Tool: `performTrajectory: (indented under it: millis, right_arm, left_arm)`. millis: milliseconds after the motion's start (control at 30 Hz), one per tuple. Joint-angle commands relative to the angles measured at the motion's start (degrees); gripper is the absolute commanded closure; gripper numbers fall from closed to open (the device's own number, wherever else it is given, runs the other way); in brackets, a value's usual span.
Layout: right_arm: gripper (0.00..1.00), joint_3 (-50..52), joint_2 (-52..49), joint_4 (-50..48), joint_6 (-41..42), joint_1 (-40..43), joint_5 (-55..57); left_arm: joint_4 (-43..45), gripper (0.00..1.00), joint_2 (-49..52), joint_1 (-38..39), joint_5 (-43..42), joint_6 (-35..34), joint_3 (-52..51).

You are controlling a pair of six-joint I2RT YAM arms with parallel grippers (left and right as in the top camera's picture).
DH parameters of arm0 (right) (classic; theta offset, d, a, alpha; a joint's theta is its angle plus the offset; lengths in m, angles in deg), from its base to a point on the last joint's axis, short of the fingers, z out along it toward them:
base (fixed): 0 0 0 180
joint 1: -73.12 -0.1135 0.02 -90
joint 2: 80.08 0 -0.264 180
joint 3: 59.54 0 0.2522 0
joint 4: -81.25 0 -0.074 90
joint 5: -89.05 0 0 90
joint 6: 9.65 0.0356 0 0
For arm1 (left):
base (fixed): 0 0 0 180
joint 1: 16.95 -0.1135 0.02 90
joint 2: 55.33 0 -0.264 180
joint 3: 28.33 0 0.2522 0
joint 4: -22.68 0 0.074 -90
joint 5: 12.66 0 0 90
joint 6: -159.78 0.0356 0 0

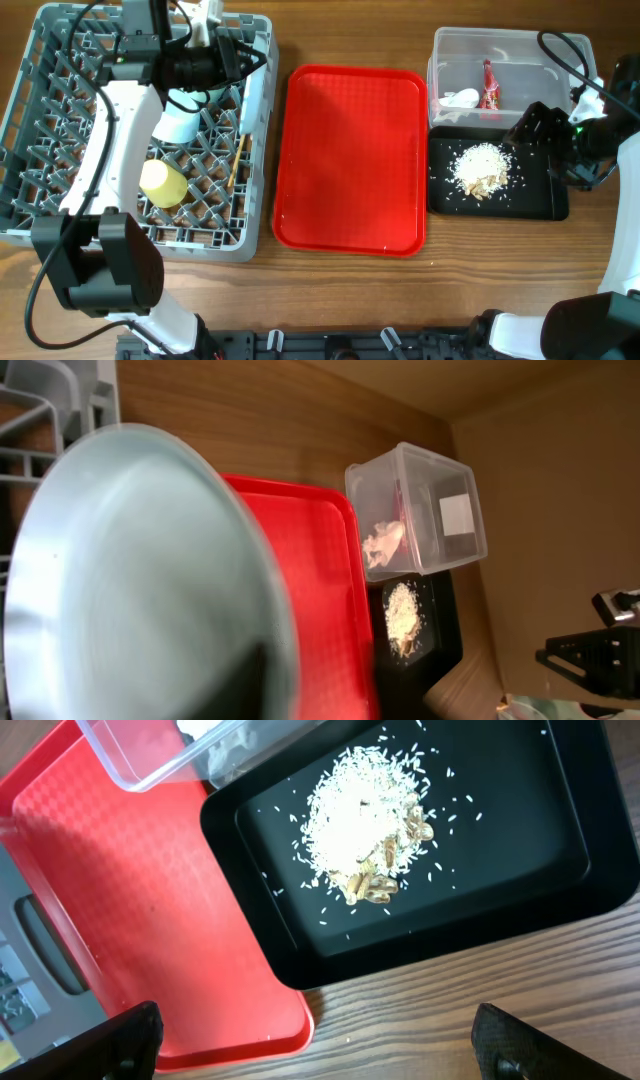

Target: Sort waste into correct bins and load items into the dishwasher rack

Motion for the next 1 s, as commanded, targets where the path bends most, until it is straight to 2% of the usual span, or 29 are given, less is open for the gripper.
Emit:
performTrajectory:
  millis: [0, 33, 67, 167, 200, 367, 467, 533, 667, 767, 967]
  right_arm:
    - [0.0, -0.39, 0.94, -1.68, -1.33, -1.38, -2.05]
    - [0.0, -0.39, 0.94, -2.32, -1.31, -2.21, -2.34]
    - [0.0, -0.39, 0.94, -3.48, -1.29, -3.96, -2.45]
    - [0.0, -0.39, 0.94, -5.81, -1.57, -8.76, -2.4]
    - [0.0, -0.39, 0.94, -7.43, -2.19, -11.41, -2.4]
    - [0.0, -0.39, 0.94, -15.17, -2.62, -19.63, -2.19]
    - [0.0, -0.39, 0.94, -21.14, -2.54, -23.52, 1.73]
    - [0.0, -0.39, 0.94, -22.73, -2.4, -24.87, 6.49]
    - [0.0, -0.39, 0.96, -18.03, -2.4, -24.48, 7.61]
    - [0.05, -0.33, 2.27, -16.33, -2.43, -23.37, 7.56]
    - [0.04, 7.89, 12.66, -19.37, -2.67, -22.62, 8.04]
  left_arm:
    - [-0.11, 0.16, 0.22, -2.25, 3.56, 0.52, 0.96]
    - [-0.28, 0.04, 0.2, -2.67, 4.42, 1.09, 0.96]
    - [-0.26, 0.0, 0.04, -3.13, 4.48, 1.73, 0.96]
    - [-0.55, 0.0, -1.01, -4.31, 4.96, 1.66, 0.96]
    - [-1.55, 0.0, -1.99, -4.5, 7.72, 1.66, 0.96]
    - [-10.84, 0.0, -6.1, -3.32, 31.74, 1.57, 0.96]
    - [-18.05, 0.0, -7.26, -1.31, 45.72, -4.28, 0.96]
    - [-22.27, 0.0, -7.28, 0.04, 50.84, -7.58, 0.96]
    - [-31.17, 0.0, -7.34, 2.14, 50.51, -7.58, 0.96]
    - [-35.01, 0.0, -8.46, 3.78, 49.37, -6.05, 0.63]
    - [-32.63, 0.0, -18.34, 6.93, 48.72, -3.85, -6.14]
